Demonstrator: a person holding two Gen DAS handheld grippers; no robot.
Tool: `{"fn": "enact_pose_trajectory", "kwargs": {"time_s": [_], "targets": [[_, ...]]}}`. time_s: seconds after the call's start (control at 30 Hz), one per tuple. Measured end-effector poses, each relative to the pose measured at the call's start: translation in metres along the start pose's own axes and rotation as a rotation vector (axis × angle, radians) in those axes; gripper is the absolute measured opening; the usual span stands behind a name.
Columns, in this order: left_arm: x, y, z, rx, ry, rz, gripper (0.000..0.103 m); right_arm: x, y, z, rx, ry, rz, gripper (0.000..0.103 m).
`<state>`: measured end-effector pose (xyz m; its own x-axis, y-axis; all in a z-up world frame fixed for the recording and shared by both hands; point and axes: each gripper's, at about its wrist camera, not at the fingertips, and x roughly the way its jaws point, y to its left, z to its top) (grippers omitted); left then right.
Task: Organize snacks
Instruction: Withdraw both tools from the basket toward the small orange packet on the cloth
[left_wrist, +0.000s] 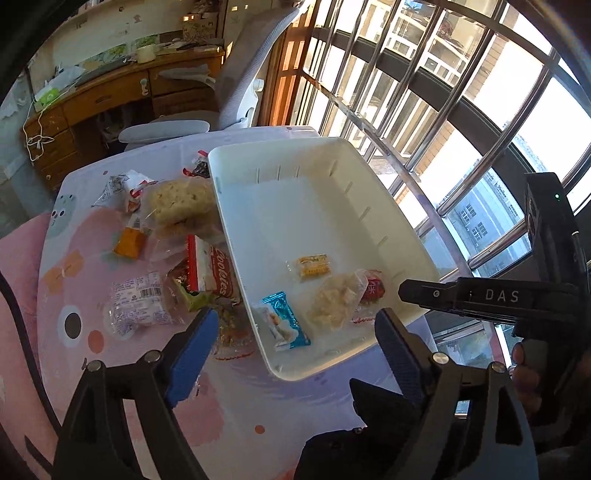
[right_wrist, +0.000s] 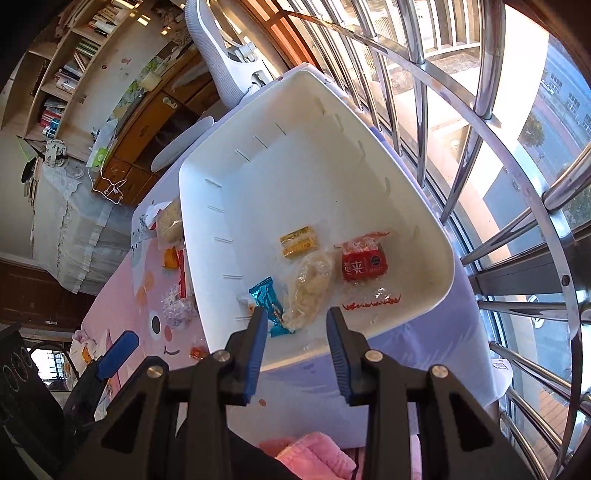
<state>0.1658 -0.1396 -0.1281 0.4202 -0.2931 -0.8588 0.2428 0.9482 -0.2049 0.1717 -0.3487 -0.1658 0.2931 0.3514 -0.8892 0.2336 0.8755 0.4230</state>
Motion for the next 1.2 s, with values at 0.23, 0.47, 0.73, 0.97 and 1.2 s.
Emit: {"fn": "enact_pose_trajectory", "kwargs": {"time_s": [0.23, 0.47, 0.73, 0.97, 1.2], "targets": [[-0.017, 0.02, -0.014, 0.003, 0.008, 0.013, 0.087, 0.004, 0.016, -0.014, 0.002, -0.005, -0.009, 0.033], [-0.036, 0.057, -0.028, 0.007, 0.027, 0.004, 0.088, 0.009, 0.042, -0.035, -0.003, -0.025, -0.032, 0.033], [-0.06, 0.104, -0.042, 0.053, 0.045, -0.049, 0.087, 0.014, 0.076, -0.075, 0.015, -0.089, -0.077, 0.033], [-0.078, 0.137, -0.046, 0.152, 0.038, -0.066, 0.087, 0.02, 0.107, -0.113, 0.023, -0.162, -0.122, 0.033], [-0.081, 0.169, -0.038, 0.228, 0.064, -0.102, 0.087, 0.033, 0.128, -0.144, 0.045, -0.21, -0.111, 0.033]]}}
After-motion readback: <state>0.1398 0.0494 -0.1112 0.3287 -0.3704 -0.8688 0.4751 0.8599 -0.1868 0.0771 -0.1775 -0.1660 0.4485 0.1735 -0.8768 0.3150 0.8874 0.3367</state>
